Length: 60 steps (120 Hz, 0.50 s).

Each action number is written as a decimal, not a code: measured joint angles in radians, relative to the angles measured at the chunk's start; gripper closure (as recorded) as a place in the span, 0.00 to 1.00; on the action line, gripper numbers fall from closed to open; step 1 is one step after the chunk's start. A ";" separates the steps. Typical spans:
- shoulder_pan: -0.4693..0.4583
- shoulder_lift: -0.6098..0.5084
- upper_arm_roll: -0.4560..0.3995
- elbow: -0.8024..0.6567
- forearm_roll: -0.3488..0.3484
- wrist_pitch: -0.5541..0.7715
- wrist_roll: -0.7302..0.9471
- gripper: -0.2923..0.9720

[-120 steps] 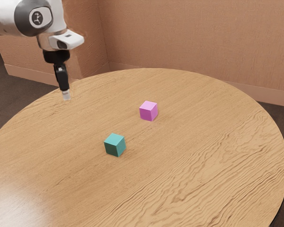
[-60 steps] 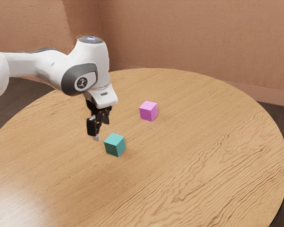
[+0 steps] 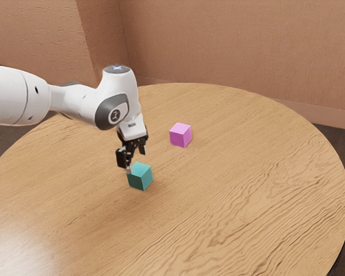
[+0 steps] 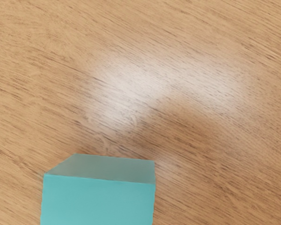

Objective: Pick up the blue block with one arm, and put the blue block on the pink block with one arm

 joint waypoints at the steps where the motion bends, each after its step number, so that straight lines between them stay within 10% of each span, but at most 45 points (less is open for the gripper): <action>1: 0.000 0.006 0.000 0.005 0.000 0.001 0.003 0.23; 60: 0.044 0.165 -0.003 0.110 -0.046 0.026 0.134 0.23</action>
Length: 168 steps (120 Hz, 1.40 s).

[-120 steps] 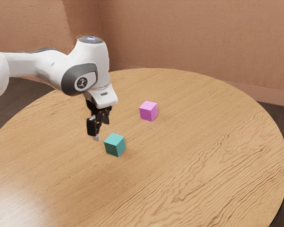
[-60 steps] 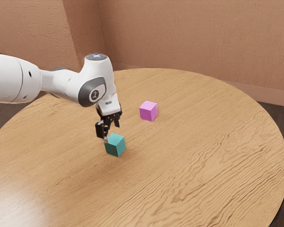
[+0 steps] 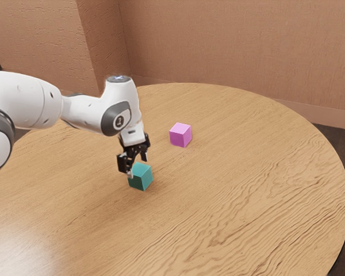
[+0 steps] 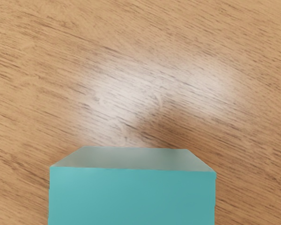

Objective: Pick up the blue block with one arm, and put the blue block on the pink block with one arm

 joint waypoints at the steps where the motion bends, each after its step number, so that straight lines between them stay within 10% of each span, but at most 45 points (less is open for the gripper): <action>1: 0.000 0.005 0.000 0.004 -0.001 0.000 0.002 0.23; 49: 0.002 0.093 0.000 0.040 -0.033 0.005 0.062 0.24; 91: 0.000 -0.034 -0.019 0.058 -0.035 -0.012 0.089 0.53; 168: 0.022 0.495 -0.044 0.990 -0.077 -0.217 0.202 0.50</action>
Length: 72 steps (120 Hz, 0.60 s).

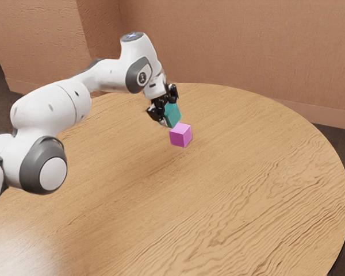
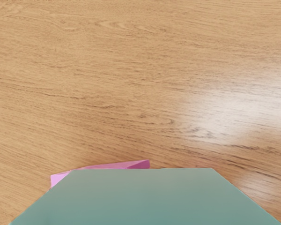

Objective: Pick up the blue block with one arm, and put the blue block on the pink block with one arm

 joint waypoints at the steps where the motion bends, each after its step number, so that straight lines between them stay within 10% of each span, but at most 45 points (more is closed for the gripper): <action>1: 0.000 0.006 0.000 0.007 -0.002 0.000 0.001 0.49; 72: 0.045 0.104 -0.002 0.097 -0.067 0.133 0.087 0.52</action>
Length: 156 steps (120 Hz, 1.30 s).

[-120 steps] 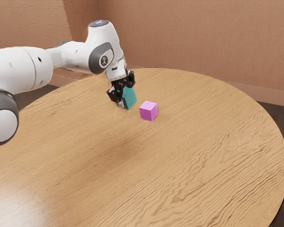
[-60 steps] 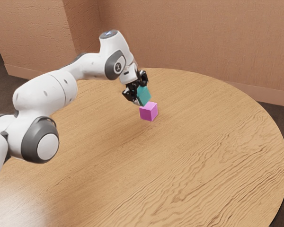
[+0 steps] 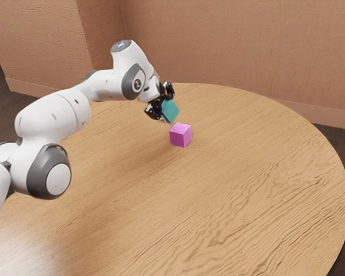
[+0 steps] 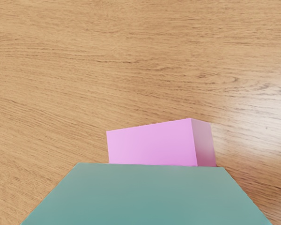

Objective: Pick up the blue block with one arm, and put the blue block on the pink block with one arm

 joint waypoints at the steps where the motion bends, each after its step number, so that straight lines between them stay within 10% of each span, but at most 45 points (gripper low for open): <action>1: 0.000 0.000 0.000 0.000 -0.001 0.002 0.001 0.52; 35: -0.015 0.032 -0.019 0.002 -0.023 0.046 0.035 0.52; 84: -0.015 0.016 -0.019 -0.005 -0.023 0.073 0.083 0.27; 121: 0.024 -0.756 -0.014 -0.872 0.014 -0.049 0.017 0.24; 136: 0.029 -0.991 -0.047 -0.935 0.118 -0.309 -0.117 0.24; 156: -0.010 -1.031 -0.058 -0.886 0.164 -0.522 -0.284 0.23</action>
